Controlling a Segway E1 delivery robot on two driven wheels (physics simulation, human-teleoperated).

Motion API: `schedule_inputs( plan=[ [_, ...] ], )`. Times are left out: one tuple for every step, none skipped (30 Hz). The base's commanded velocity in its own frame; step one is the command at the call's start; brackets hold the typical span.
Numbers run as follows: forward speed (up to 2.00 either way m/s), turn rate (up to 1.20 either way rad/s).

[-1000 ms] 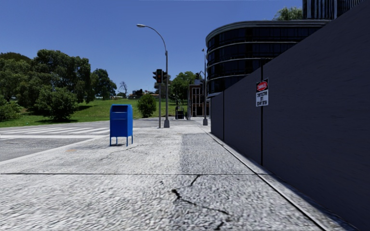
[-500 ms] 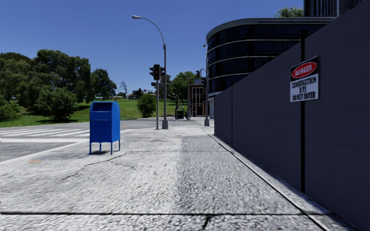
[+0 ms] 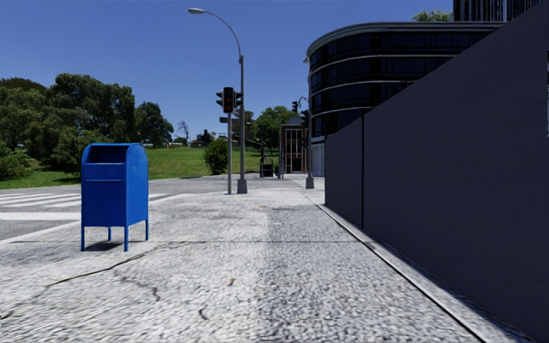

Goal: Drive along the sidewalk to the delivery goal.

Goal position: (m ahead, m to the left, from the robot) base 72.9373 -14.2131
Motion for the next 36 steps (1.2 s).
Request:
schedule_inputs(
  plan=[
    [2.0, 0.0],
    [2.0, 0.0],
    [2.0, 0.0],
    [2.0, 0.0],
    [2.0, 0.0],
    [2.0, 0.0],
    [2.0, 0.0],
    [2.0, 0.0],
    [2.0, 0.0],
    [2.0, 0.0],
    [2.0, 0.0],
    [2.0, 0.0],
    [2.0, 0.0],
    [2.0, 0.0],
    [2.0, 0.0],
    [2.0, 0.0],
    [2.0, 0.0],
    [2.0, 0.0],
    [2.0, 0.0],
    [2.0, 0.0],
    [2.0, 0.0],
    [2.0, 0.0],
    [2.0, 0.0],
    [2.0, 0.0],
    [2.0, 0.0],
    [2.0, 0.0],
    [2.0, 0.0],
    [2.0, 0.0],
    [2.0, 0.0],
    [2.0, 0.0],
    [2.0, 0.0],
    [2.0, 0.0],
    [2.0, 0.0],
    [2.0, 0.0],
    [2.0, 0.0],
    [2.0, 0.0]
  ],
)
